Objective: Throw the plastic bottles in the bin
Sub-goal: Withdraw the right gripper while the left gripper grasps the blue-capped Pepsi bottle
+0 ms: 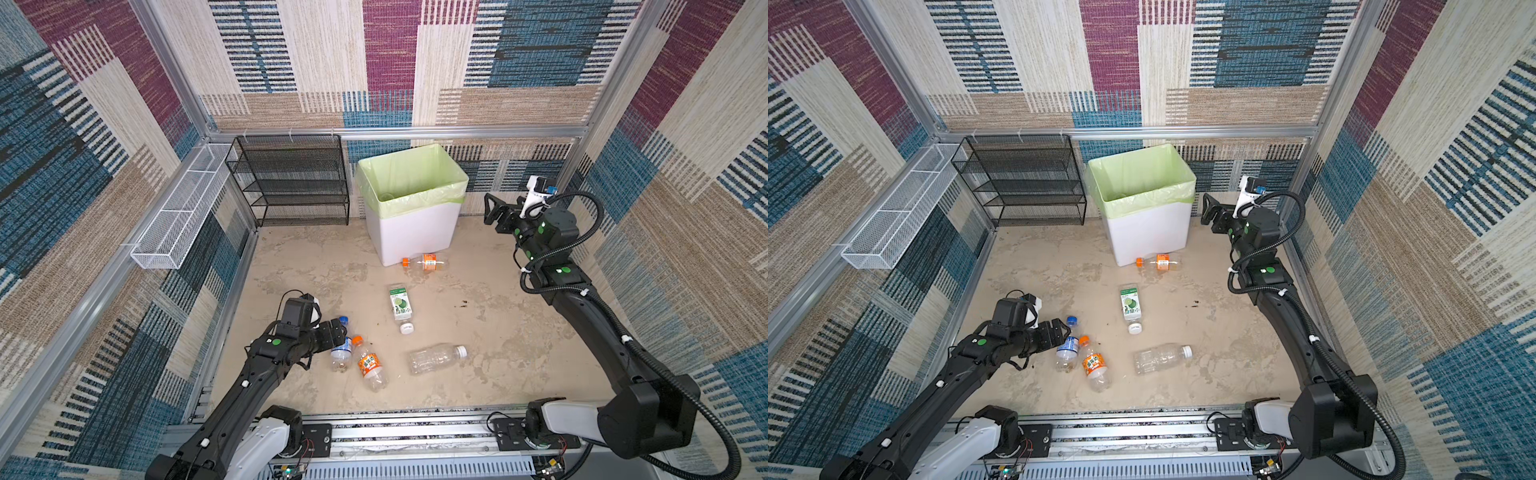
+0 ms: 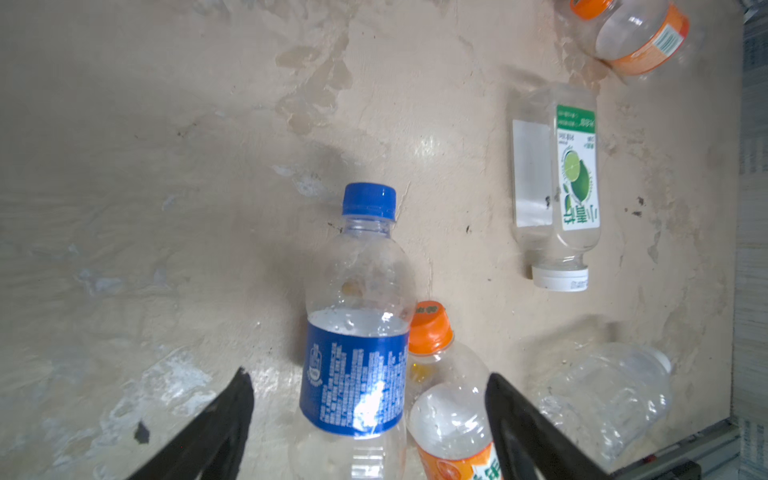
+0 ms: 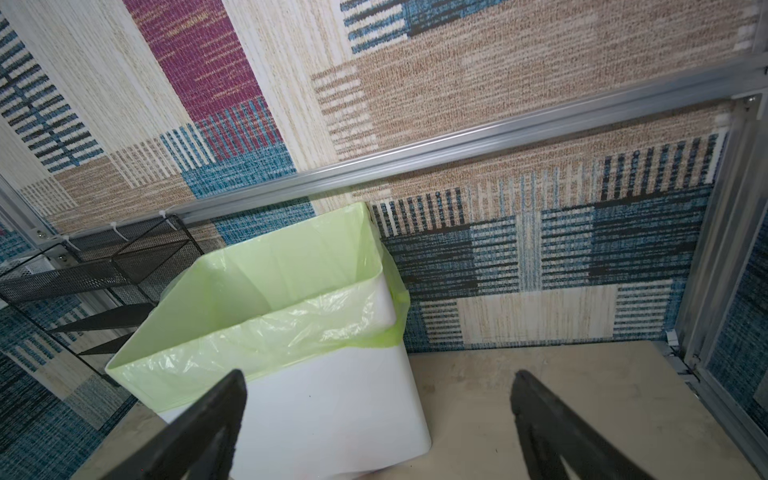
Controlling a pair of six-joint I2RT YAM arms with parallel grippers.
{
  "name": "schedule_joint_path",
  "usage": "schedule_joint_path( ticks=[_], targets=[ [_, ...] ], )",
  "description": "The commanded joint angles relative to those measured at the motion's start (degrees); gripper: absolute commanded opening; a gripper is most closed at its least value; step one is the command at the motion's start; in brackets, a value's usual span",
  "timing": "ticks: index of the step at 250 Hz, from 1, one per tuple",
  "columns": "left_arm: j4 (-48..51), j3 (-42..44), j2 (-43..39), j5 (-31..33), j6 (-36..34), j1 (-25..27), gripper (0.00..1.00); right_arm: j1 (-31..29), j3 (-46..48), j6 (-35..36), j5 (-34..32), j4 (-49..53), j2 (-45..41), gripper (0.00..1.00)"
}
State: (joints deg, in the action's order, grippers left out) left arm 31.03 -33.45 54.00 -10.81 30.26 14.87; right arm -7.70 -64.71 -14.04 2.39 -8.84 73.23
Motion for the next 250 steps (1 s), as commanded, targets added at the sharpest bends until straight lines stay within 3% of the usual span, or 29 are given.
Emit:
schedule_joint_path(
  ticks=[1, 116, 165, 212, 250],
  targets=[
    [-3.13, 1.48, 1.94, 1.23, 2.71, 0.75, 0.87, 0.56, 1.59, -1.51, -0.51, -0.83, -0.96, 1.00],
    [-7.35, 3.22, 10.53, 2.31, 3.96, 2.16, 0.76, 1.55, 2.74, -2.03, 0.03, -2.11, -0.24, 0.99],
    [-8.42, 3.30, 12.83, 3.40, 3.68, 2.18, 0.66, 1.82, 4.02, -1.86, -0.70, -2.43, -1.02, 0.99],
    [-9.75, 3.39, 12.56, 3.76, 3.84, 2.17, 0.55, 2.04, 4.88, -1.93, -0.89, -1.76, -1.26, 0.98],
    [-9.25, 2.27, 10.17, 4.38, 3.33, 2.17, 0.54, 2.16, 5.14, -1.85, -0.10, 0.54, -0.05, 0.98]
  ],
)
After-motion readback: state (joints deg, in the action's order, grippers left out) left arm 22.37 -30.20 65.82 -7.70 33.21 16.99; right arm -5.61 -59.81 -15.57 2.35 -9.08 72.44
